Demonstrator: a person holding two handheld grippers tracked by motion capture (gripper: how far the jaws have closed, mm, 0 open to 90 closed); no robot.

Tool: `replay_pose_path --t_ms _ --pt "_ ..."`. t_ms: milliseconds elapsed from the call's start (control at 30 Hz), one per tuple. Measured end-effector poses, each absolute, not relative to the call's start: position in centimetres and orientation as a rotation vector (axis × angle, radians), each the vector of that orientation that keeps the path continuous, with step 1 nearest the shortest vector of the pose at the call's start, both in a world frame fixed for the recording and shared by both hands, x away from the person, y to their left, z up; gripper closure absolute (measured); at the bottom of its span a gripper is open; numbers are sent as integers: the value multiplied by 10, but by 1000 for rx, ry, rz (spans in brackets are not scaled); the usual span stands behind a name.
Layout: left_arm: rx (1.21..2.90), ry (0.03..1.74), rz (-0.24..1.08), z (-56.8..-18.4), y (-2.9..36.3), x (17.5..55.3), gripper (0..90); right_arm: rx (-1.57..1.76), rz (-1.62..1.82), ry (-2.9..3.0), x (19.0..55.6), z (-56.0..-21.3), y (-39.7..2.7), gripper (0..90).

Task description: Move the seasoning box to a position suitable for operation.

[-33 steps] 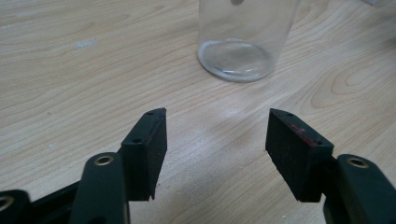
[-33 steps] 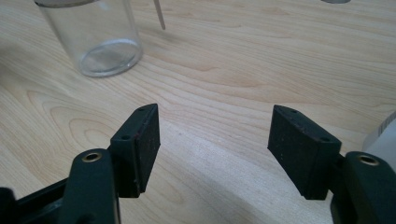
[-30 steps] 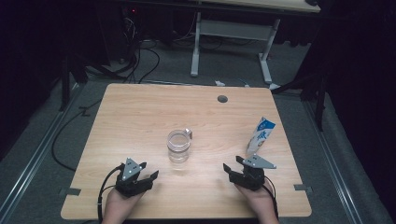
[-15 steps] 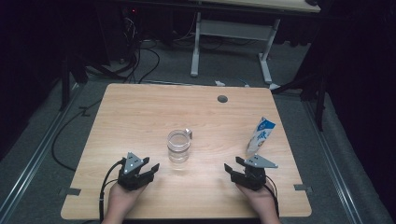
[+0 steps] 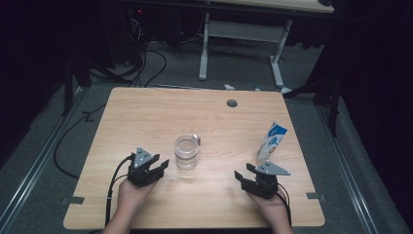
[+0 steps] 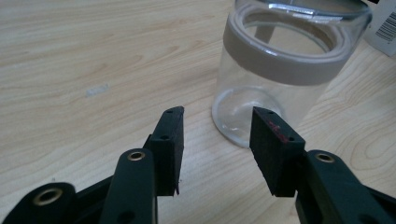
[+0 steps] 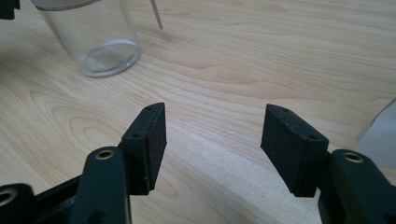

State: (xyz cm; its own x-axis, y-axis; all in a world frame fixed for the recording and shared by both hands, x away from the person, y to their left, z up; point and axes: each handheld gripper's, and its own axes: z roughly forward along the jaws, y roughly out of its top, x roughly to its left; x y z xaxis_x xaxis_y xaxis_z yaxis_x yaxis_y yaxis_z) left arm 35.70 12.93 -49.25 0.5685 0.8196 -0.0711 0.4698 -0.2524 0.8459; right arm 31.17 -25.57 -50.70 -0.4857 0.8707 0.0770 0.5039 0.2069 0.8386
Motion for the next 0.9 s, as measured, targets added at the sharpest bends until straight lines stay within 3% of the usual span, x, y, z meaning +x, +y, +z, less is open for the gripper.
replay_pose_path --t_ms 267,467,767,900 --pt "1918 1026 530 -486 123 371 562 1260 1174 2073 311 -507 -254 405" --pt "1908 1035 497 -484 124 383 650 1258 1180 2073 311 -507 -254 407" --pt "1850 1015 537 -477 118 399 886 1252 1173 2068 311 -507 -254 404" --pt "1835 1008 526 -476 114 409 900 1252 1173 2071 311 -508 -253 404"
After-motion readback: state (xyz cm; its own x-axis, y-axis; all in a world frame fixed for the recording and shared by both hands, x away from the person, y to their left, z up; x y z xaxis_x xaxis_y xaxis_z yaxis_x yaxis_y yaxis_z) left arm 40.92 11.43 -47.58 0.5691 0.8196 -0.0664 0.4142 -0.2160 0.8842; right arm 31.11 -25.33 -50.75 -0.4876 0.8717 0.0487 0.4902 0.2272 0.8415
